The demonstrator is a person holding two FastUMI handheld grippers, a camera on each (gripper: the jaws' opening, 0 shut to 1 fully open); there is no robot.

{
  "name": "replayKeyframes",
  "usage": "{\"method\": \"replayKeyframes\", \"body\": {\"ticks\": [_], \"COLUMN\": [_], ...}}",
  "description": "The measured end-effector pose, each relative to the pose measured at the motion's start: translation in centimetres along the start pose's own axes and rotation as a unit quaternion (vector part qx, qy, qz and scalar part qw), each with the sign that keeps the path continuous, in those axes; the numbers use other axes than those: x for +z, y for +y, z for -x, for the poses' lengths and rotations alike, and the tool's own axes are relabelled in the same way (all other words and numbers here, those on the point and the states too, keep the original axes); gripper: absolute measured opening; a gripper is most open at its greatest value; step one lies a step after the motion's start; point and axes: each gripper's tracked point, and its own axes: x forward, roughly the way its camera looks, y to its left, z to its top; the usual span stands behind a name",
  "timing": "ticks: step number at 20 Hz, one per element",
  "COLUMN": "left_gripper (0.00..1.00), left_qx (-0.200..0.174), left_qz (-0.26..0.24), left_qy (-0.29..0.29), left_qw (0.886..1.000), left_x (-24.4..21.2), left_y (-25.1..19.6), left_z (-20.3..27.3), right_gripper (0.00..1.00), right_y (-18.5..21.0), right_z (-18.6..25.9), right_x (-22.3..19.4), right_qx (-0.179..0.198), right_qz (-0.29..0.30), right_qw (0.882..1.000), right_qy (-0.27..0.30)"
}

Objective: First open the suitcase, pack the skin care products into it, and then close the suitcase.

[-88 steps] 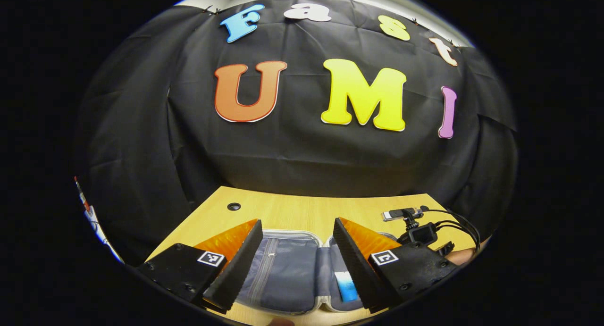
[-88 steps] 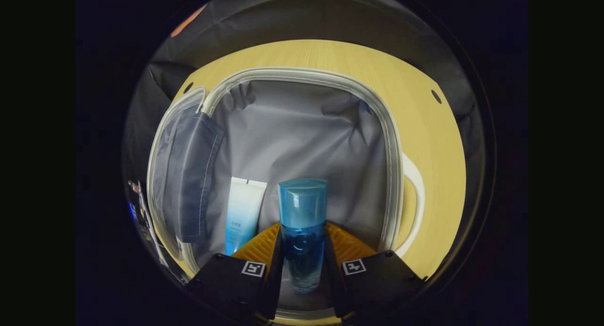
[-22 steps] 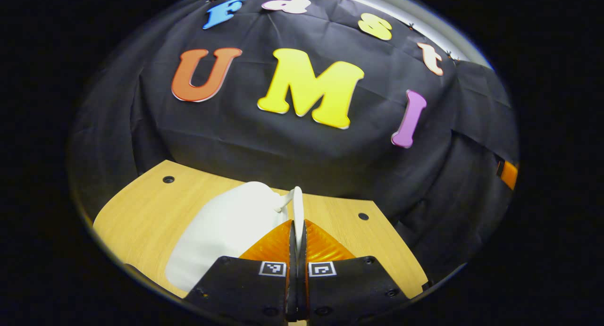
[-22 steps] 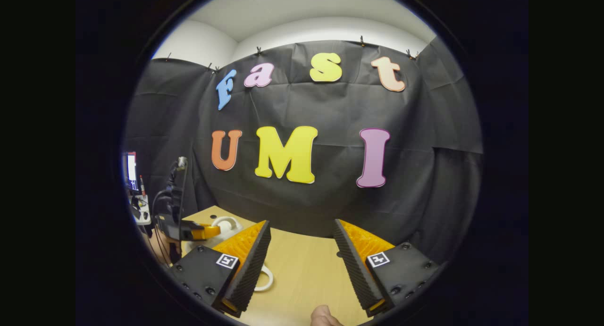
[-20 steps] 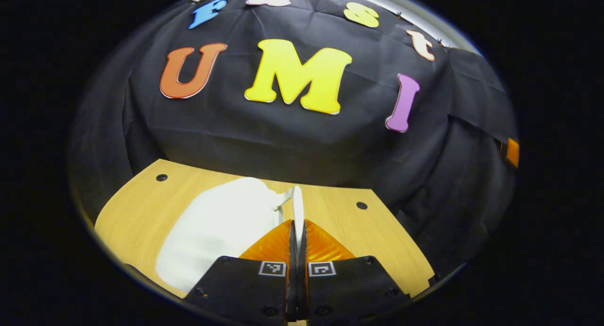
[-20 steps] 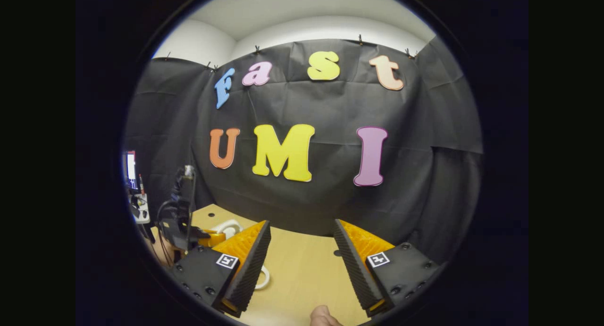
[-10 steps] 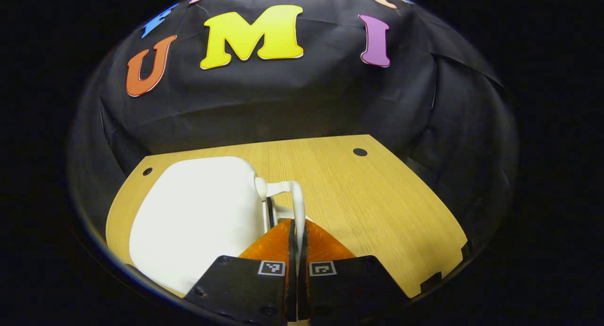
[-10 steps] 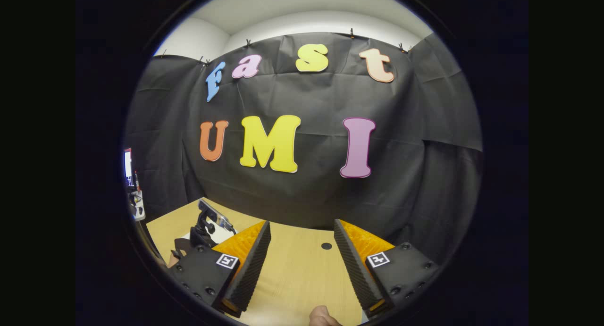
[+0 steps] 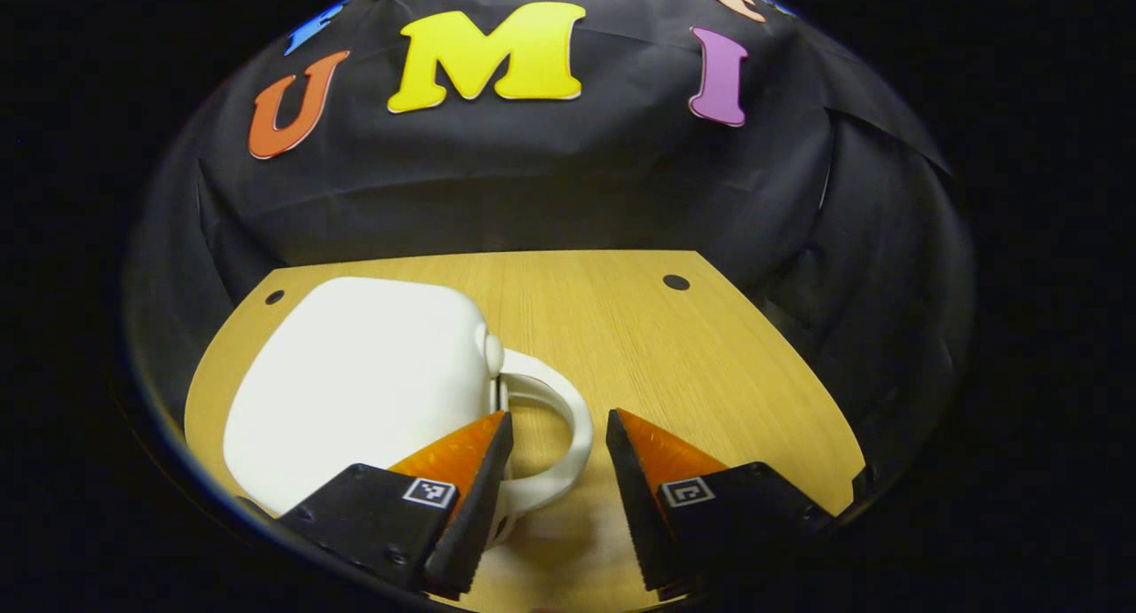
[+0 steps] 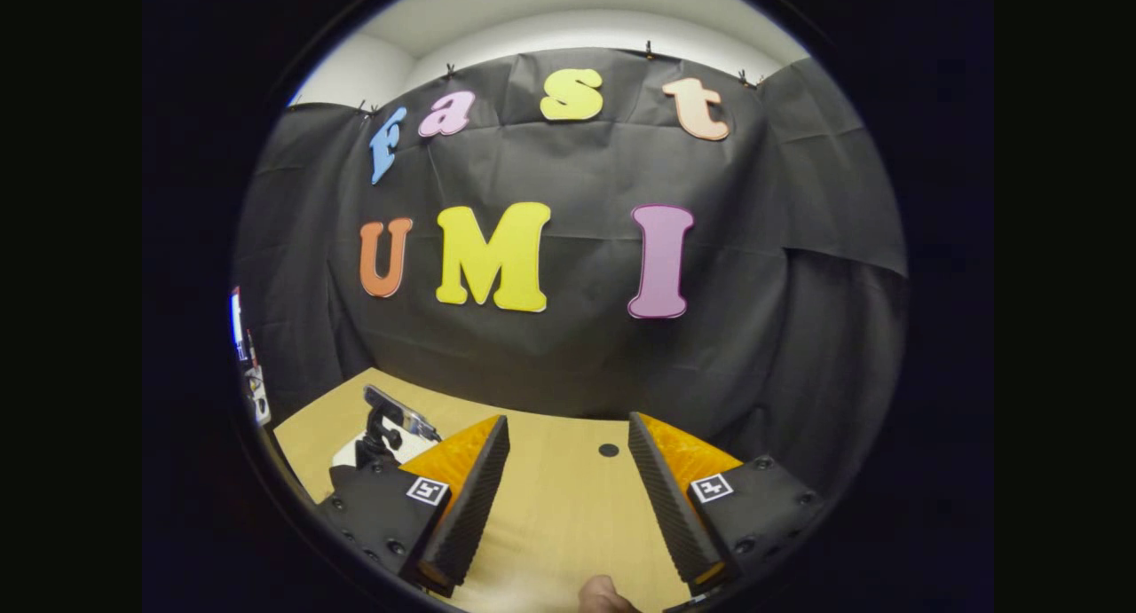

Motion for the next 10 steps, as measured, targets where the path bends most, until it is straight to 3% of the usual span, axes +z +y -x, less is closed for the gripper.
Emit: {"method": "replayKeyframes", "body": {"ticks": [1, 4, 10], "left_gripper": [0.74, 0.99, 0.98], "left_qx": [0.007, 0.031, 0.076], "left_qz": [0.011, 0.028, 0.028], "left_qy": [-0.016, -0.077, -0.198], "left_qw": [1.0, 0.996, 0.977], "left_x": [1.4, 6.3, 14.3], "left_y": [0.6, 3.3, 9.8], "left_z": [0.8, 4.5, 14.2], "right_gripper": [0.8, 0.8, 0.8], "right_y": [0.3, 1.8, 6.7], "right_z": [-0.1, -0.4, -0.9], "right_x": [0.3, 1.2, 2.7], "right_qx": [-0.003, -0.006, 0.001], "right_qz": [0.0, -0.004, -0.005], "right_qw": [1.0, 1.0, 0.999], "right_qy": [-0.003, -0.016, -0.04]}}
